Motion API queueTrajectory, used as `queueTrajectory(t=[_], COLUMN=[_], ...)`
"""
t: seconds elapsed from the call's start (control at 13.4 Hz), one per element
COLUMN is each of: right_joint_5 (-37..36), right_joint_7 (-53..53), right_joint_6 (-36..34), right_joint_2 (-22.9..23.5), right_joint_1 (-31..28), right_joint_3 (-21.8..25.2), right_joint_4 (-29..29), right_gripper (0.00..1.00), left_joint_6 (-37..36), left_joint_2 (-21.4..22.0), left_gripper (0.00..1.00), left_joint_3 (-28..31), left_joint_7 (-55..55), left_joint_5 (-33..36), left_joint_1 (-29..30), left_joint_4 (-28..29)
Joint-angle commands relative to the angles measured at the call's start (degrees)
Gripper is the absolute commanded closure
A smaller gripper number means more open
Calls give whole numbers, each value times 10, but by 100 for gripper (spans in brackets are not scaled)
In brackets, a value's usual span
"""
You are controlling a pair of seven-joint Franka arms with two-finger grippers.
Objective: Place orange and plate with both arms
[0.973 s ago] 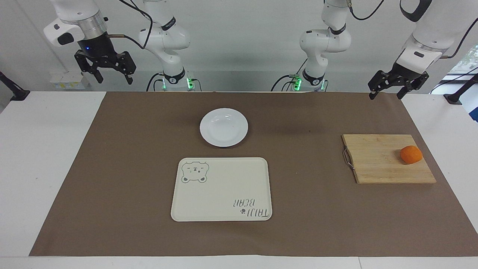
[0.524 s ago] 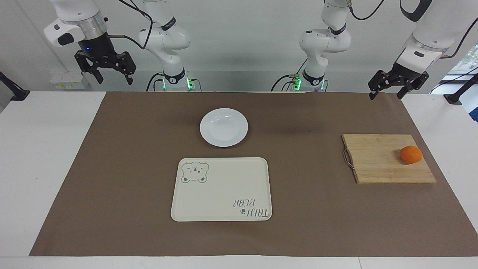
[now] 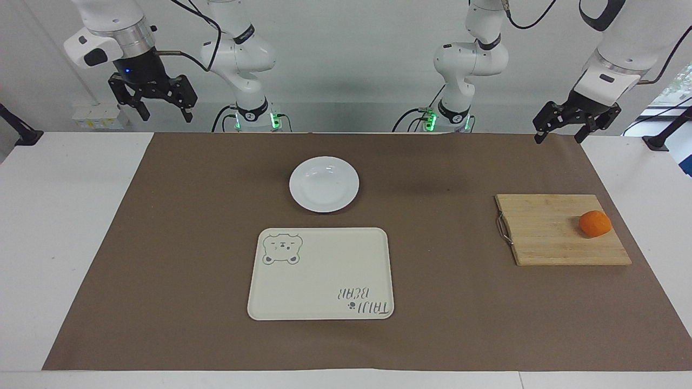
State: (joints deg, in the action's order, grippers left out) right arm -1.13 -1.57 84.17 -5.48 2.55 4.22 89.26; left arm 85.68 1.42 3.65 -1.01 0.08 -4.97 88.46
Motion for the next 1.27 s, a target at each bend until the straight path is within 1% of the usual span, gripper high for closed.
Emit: queueTrajectory(t=[0.0, 0.22, 1.2], right_joint_5=[-1, -1, 0], right_joint_7=[17, 36, 34], right_joint_6=[-3, -3, -8], right_joint_2=[-10, -10, -13], right_joint_1=[-8, -8, -8], right_joint_3=[-3, -3, -2], right_joint_4=[10, 10, 14], right_gripper=[0, 0, 0], left_joint_6=[-9, -16, -11], left_joint_2=[4, 7, 8], left_gripper=[0, 0, 0], left_joint_3=[3, 1, -1], left_joint_7=[6, 5, 9], left_joint_5=[-1, -2, -2], left_joint_1=[-3, -7, -7], left_joint_4=[-6, -6, -6])
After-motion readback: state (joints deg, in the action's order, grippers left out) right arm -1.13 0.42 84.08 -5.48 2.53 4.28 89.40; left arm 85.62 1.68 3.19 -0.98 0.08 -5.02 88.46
